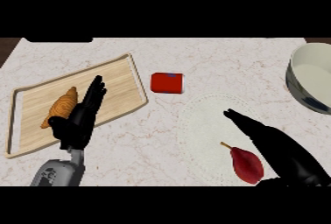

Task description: Pick the pear from the placemat and place it in the bowl

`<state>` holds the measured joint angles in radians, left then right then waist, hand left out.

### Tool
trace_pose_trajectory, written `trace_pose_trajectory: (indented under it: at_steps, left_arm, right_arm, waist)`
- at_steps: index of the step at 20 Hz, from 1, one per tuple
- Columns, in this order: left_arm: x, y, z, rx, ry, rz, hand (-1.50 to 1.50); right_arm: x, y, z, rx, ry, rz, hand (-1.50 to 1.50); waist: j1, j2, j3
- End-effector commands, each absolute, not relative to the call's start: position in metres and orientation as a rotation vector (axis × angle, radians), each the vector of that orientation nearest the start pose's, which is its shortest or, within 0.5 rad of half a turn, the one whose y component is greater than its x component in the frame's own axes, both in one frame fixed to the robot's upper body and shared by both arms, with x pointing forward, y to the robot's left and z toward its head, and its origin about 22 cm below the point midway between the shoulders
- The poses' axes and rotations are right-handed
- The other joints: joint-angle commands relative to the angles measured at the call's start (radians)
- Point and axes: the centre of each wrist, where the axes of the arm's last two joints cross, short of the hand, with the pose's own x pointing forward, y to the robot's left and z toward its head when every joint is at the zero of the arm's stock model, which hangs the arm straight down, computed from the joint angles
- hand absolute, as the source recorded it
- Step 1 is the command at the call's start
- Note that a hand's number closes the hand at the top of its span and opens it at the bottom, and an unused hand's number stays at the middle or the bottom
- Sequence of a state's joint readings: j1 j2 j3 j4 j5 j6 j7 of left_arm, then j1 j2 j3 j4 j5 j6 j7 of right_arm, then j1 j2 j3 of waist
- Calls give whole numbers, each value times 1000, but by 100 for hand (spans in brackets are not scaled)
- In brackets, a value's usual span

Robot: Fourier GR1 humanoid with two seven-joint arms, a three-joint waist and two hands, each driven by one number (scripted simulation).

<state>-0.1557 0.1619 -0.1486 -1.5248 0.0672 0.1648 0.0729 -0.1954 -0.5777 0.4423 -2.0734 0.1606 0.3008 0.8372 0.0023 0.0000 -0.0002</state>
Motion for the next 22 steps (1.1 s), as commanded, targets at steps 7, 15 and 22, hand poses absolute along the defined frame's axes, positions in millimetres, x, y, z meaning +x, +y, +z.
trace_pose_trajectory:
  at_steps: [7, 15, 22]
  left_arm:
    - [274, 217, 29, 61, -1582, -90, 0]
    - [269, 210, 23, 71, -1602, -108, 0]
    - [270, 210, 26, 89, -1595, -87, 0]
  right_arm:
    - [208, -213, 111, -299, -1156, 1069, -150]
    - [200, -232, 143, -206, -1213, 987, -150]
    - [186, -233, 86, -177, -1156, 949, -150]
  waist:
    - [-4, -1, 0]
    - [-4, -1, 0]
    - [-6, -1, 1]
